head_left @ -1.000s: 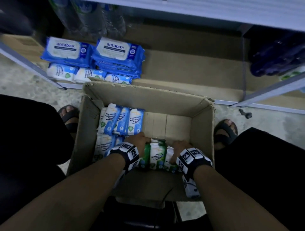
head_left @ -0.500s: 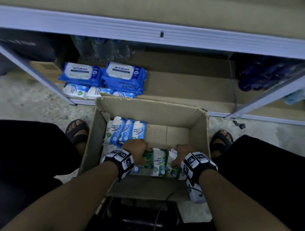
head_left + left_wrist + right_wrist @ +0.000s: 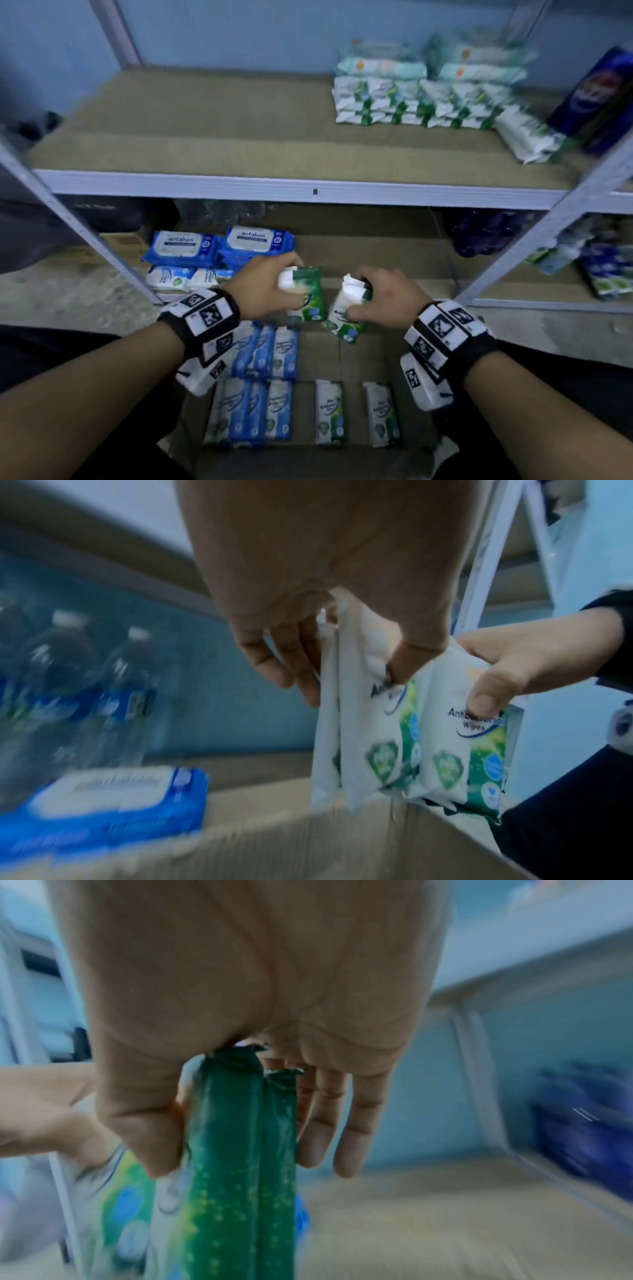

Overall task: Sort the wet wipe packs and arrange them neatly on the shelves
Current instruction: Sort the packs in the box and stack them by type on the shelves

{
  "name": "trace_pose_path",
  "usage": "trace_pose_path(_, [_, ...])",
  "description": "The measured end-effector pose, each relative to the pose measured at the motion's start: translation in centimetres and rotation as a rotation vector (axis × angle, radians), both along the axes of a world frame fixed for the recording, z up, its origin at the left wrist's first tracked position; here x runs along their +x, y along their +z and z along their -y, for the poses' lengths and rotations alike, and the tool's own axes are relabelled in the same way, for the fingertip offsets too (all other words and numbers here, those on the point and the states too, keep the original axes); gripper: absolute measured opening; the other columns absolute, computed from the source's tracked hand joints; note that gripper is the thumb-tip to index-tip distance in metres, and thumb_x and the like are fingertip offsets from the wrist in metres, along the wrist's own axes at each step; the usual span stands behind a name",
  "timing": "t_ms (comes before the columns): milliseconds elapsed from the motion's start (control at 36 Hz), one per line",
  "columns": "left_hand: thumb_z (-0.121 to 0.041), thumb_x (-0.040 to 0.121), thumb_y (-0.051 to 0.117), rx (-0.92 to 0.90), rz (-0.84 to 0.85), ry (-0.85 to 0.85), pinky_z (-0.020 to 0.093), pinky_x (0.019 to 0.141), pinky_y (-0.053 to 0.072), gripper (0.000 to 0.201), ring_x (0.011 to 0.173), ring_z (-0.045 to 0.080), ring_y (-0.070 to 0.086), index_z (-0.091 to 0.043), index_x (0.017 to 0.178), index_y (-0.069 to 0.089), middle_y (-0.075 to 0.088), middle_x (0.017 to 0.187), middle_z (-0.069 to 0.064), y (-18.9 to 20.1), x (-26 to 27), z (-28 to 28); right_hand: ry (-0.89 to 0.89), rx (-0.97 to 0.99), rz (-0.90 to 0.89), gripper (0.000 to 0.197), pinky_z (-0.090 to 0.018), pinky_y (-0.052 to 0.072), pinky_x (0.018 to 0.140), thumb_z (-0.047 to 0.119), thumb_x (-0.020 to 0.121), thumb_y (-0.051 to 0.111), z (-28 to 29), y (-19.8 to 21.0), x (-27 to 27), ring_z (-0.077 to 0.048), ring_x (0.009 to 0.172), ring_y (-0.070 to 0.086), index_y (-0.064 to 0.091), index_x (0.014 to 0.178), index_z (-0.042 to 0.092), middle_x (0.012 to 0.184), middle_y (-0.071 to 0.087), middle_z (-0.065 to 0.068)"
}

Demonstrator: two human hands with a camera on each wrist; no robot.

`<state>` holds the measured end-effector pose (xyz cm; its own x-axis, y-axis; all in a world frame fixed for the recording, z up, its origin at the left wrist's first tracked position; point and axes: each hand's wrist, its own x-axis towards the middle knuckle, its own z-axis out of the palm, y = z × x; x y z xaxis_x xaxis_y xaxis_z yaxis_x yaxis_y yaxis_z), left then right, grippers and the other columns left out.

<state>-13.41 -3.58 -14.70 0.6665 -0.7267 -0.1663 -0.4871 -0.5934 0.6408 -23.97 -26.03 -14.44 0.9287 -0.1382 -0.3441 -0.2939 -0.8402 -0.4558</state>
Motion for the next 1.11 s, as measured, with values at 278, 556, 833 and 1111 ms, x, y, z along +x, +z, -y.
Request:
trace_pose_path(278, [-0.031,0.078,0.080,-0.496,0.105,0.294,0.029,0.063,0.054,0.043,0.070,0.007,0.067,-0.029,0.108,0.049,0.071,0.090,-0.008,8.4,3.6,1.2,-0.144,0.298,0.438,0.038,-0.033,0.055,0.068,0.029,0.068,0.089,2.1,8.7,3.5,-0.009,0.077,0.066,0.061,0.094,0.026,0.086,0.070,0.006])
trace_pose_path(556, [-0.011,0.082,0.073,-0.863,-0.319,0.479,0.032,0.076,0.060,0.044,0.095,0.019,0.072,-0.009,0.120,0.051,0.074,0.103,0.002,10.4,9.1,3.3,-0.318,0.600,0.650,0.052,-0.017,0.053,0.064,0.011,0.067,0.088,3.4,11.2,9.4,-0.003,0.076,0.066,0.060,0.111,0.021,0.091,0.071,0.002])
trace_pose_path(833, [-0.031,0.069,0.079,-0.767,-0.451,0.549,0.030,0.064,0.059,0.066,0.080,0.024,0.074,0.002,0.120,0.053,0.076,0.091,0.012,10.9,14.4,5.0,-0.487,0.661,0.606,0.039,-0.040,0.056,0.088,0.027,0.073,0.083,4.8,10.4,15.0,-0.013,0.086,0.073,0.065,0.107,0.025,0.091,0.076,0.005])
trace_pose_path(1111, [-0.035,0.083,0.075,-0.535,-0.324,0.514,0.038,0.079,0.061,0.035,0.084,0.023,0.074,-0.010,0.107,0.071,0.077,0.091,0.005,10.4,16.6,5.6,-0.425,0.223,0.459,0.038,-0.023,0.047,0.076,0.054,0.078,0.073,6.0,10.5,16.5,-0.003,0.094,0.062,0.063,0.105,0.030,0.102,0.066,0.015])
